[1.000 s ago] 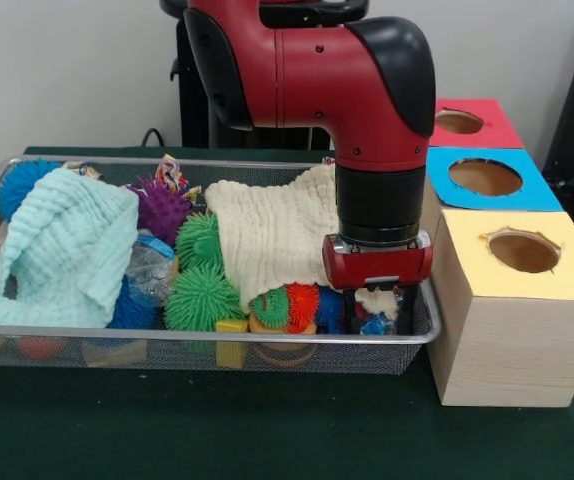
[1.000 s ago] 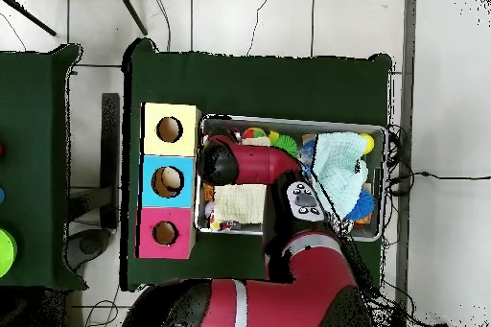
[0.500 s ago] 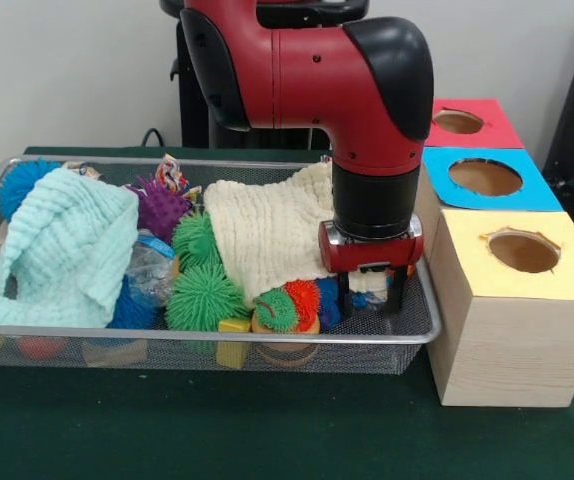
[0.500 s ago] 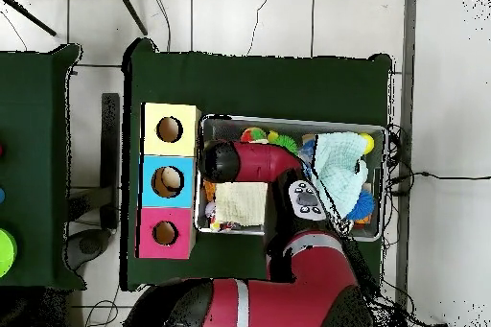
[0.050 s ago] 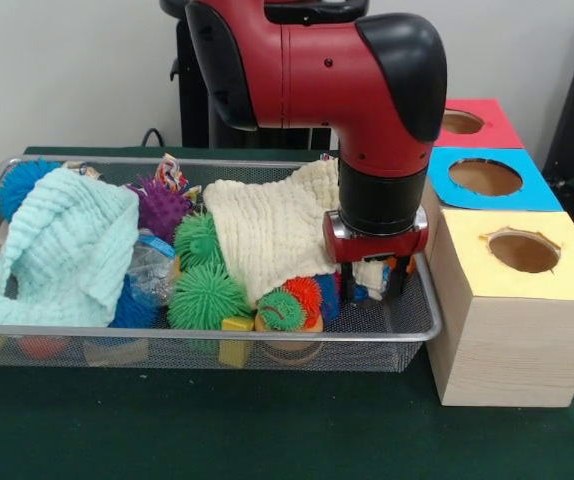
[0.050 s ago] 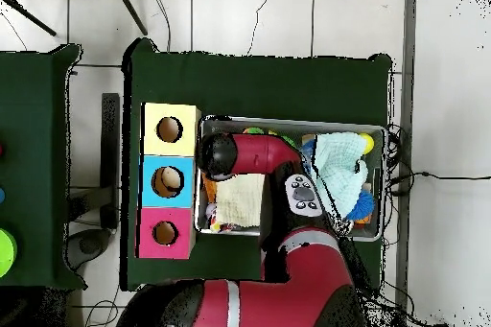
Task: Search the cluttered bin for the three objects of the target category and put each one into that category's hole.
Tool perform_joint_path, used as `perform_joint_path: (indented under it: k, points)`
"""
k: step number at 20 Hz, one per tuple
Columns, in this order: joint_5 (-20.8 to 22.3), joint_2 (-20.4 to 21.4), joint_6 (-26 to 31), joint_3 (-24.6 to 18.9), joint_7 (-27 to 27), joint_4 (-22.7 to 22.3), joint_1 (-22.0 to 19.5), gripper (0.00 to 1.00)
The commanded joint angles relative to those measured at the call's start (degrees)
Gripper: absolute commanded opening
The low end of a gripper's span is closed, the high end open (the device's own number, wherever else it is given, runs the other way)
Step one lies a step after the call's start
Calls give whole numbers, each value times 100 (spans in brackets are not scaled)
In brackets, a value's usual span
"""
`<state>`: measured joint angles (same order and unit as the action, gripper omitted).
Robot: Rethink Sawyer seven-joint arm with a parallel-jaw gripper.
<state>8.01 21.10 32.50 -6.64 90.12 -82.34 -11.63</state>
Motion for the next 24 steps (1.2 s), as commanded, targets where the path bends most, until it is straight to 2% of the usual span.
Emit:
perform_joint_path:
  k: [1,7,15,20,24]
  points:
    - [98,-453,1006,-188,226,-74,152,100]
    - [82,-517,1197,-153,216,48,176,100]
    - [149,-397,1861,17,178,127,263,100]
    - [68,-372,2315,-125,9,76,167,100]
    - [76,-399,2410,-165,-34,92,151,100]
